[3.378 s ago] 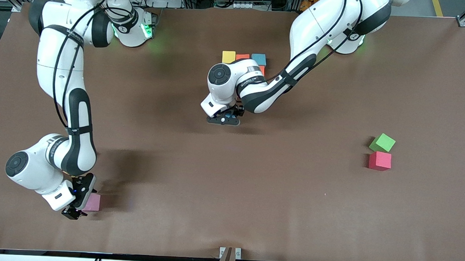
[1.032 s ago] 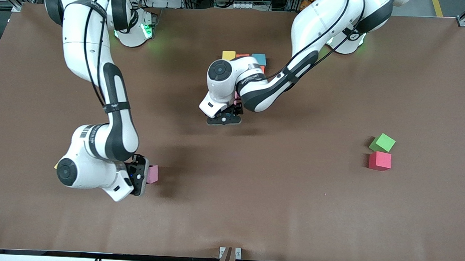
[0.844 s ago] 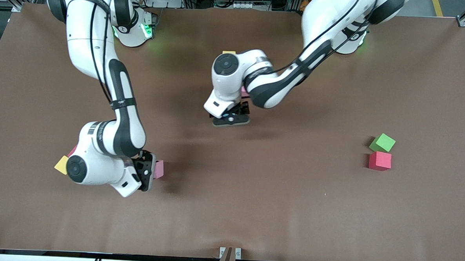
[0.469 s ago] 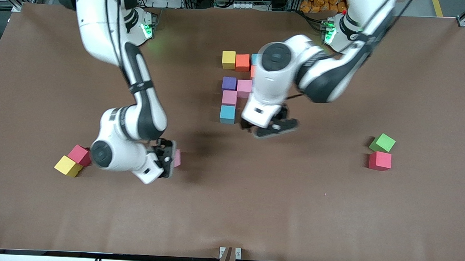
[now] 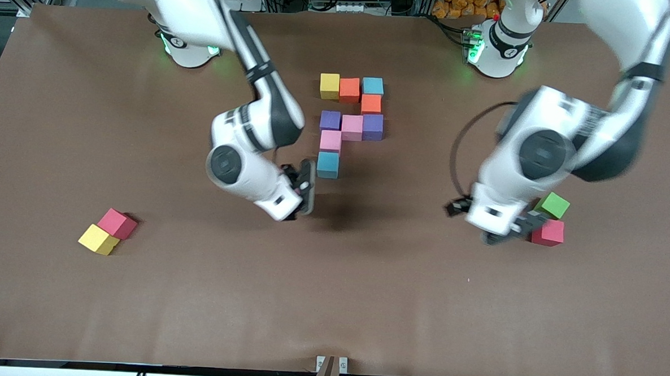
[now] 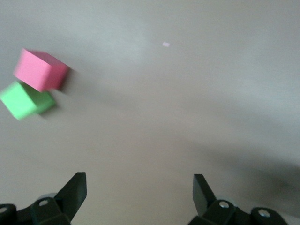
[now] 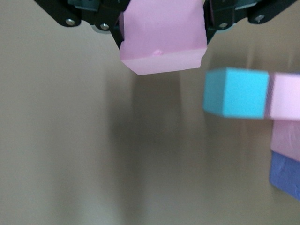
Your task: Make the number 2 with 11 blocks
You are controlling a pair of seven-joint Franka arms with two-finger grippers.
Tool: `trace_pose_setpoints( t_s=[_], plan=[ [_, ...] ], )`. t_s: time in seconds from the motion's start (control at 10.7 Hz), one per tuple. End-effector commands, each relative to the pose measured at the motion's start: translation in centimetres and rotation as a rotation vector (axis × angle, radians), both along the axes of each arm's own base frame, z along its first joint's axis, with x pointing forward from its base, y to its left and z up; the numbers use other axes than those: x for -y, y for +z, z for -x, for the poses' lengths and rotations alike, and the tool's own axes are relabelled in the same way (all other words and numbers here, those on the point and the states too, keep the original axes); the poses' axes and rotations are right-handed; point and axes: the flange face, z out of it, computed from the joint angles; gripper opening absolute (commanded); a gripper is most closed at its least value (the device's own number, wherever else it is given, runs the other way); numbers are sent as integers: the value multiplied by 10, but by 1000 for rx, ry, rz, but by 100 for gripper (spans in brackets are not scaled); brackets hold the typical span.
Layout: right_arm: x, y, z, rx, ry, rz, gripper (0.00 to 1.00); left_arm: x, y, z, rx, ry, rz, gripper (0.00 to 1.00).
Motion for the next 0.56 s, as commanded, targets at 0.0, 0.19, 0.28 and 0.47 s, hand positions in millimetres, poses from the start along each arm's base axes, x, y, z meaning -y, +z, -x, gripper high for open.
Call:
trace_pose_setpoints(
  t_s=[0.0,0.19,0.28,0.47],
  plan=[
    [-33,8,32,15,-40,-4,20,-90,-9,-13,-55,-97,31,100],
    [-62,6,53,33,-60,-5,20,-147,-27,-20,-61,-101,49,100],
    [-77,5,65,49,-50,-9,20,-163,-35,-22,-41,-147,29,100],
    [-97,0,82,67,-59,-9,20,-202,-67,-27,-13,-249,31,100]
  ],
)
